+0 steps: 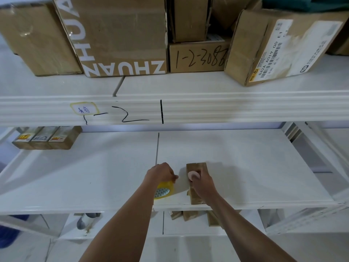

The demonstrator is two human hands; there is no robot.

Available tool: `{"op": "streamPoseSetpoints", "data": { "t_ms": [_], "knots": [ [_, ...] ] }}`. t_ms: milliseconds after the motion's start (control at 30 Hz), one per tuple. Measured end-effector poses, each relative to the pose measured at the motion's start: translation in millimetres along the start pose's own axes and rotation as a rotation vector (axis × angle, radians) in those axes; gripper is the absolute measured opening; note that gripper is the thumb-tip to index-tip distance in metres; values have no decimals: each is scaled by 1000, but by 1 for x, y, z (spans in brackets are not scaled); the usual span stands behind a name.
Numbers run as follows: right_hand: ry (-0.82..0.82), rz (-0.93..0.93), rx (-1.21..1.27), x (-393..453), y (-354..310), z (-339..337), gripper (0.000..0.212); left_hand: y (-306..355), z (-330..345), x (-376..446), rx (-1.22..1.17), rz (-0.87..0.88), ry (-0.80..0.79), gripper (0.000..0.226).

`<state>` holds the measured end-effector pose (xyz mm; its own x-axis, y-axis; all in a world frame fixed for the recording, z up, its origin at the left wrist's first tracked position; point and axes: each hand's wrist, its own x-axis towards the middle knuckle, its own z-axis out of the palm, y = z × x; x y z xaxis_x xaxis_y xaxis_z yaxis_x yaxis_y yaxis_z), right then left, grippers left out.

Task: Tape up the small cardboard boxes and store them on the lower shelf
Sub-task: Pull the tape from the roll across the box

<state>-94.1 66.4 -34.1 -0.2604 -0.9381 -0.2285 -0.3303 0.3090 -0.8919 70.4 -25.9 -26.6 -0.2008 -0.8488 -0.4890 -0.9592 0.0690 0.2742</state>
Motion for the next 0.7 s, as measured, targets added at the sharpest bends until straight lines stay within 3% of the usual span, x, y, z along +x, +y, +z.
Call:
{"op": "streamPoseSetpoints", "data": {
  "t_ms": [333,500,700],
  "knots": [
    [-11,57,47,8,7,1,8,-1,3,-1,-5,-5,16,39],
    [-11,108,58,12,12,2,20,-1,5,-3,-13,-3,21,36],
    [-18,124,81,15,15,1,20,0,7,-1,12,-6,67,34]
  ]
}}
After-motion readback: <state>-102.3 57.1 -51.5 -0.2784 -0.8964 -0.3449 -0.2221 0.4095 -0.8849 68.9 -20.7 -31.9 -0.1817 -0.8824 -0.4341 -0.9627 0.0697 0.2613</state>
